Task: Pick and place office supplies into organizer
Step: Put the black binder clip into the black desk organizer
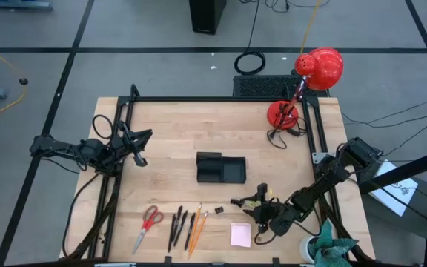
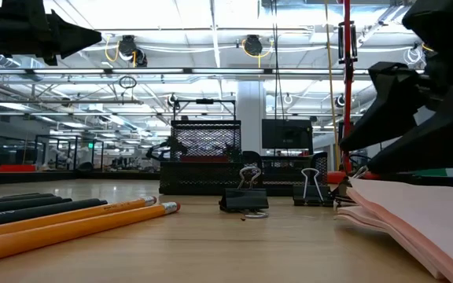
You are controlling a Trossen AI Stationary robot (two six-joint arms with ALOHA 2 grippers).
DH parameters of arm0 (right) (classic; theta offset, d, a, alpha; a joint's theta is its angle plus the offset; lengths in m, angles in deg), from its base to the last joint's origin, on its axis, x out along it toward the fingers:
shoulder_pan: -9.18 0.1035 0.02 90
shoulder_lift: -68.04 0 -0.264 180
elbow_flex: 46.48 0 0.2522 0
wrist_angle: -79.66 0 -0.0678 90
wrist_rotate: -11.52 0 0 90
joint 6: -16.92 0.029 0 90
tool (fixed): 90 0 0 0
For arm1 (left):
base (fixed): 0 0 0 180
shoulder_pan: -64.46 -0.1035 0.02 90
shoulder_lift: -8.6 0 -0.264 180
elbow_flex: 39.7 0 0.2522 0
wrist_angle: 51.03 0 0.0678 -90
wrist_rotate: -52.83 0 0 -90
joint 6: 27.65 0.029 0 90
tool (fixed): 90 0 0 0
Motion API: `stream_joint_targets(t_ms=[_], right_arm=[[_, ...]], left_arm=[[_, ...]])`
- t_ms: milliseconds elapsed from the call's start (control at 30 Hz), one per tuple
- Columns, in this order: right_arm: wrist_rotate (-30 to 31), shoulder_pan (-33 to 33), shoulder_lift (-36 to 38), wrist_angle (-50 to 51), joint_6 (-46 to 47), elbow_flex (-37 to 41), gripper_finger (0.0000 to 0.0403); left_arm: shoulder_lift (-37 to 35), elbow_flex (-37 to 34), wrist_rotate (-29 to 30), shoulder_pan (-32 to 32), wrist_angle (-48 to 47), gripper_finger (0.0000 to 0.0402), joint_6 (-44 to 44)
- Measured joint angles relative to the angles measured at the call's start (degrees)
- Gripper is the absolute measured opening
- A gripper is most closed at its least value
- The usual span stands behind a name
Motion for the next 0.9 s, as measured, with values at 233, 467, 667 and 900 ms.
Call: stream_joint_targets(t_ms=[233,467,667,900], right_arm=[[-3.5,-1.3,0.0,0.4,0.4,0.0,0.0208],[-3.5,-1.3,0.0,2.2,1.2,0.0,0.0179],[-3.6,-2.0,0.0,2.2,1.2,0.0,0.0129],[-3.7,-2.4,0.0,2.6,1.2,0.0,0.006]], left_arm=[[0.0,0.0,0.0,0.0,-0.1,0.0047,0.4],[0.0,0.0,0.0,0.0,0.0,0.0047,1.5],[0.0,0.0,0.0,0.0,-0.2,0.0047,1.5],[0.0,0.0,0.0,0.0,-0.2,0.0047,1.4]])
